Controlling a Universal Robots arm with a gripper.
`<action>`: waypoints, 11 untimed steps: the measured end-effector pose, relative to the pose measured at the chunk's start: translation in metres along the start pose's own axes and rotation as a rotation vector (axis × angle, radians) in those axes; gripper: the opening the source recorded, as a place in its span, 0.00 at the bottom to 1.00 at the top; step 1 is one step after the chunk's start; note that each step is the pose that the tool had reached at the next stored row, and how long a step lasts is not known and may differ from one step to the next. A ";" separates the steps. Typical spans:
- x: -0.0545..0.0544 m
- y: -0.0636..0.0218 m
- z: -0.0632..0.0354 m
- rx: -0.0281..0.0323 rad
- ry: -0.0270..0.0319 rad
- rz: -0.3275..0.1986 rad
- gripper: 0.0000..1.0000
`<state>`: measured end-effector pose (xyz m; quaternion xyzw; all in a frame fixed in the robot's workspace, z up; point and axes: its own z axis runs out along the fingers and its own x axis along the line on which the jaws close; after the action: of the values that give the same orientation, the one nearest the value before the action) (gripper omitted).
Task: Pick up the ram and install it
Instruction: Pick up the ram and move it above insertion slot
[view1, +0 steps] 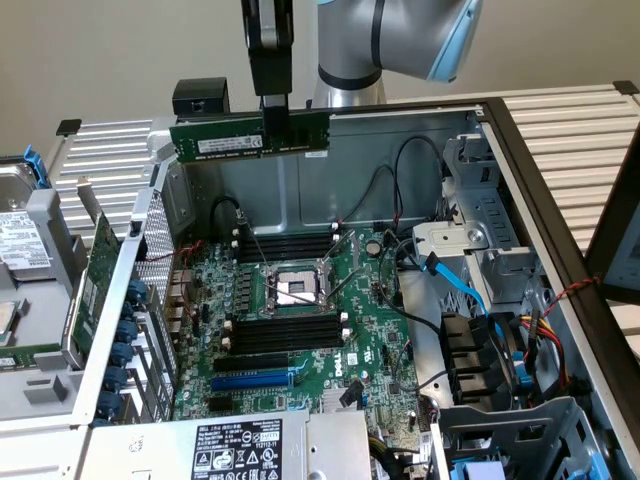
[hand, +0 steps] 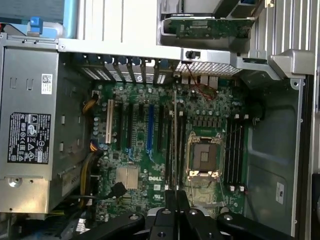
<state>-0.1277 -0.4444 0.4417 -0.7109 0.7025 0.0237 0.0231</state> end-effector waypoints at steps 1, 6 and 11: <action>-0.002 -0.0011 0.0005 0.0027 -0.0005 0.000 0.12; -0.015 -0.0065 0.0029 0.0161 -0.0023 -0.001 0.12; -0.024 -0.0078 0.0054 0.0288 -0.0105 -0.002 0.12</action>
<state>-0.1202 -0.4203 0.4379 -0.7110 0.7020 0.0173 0.0371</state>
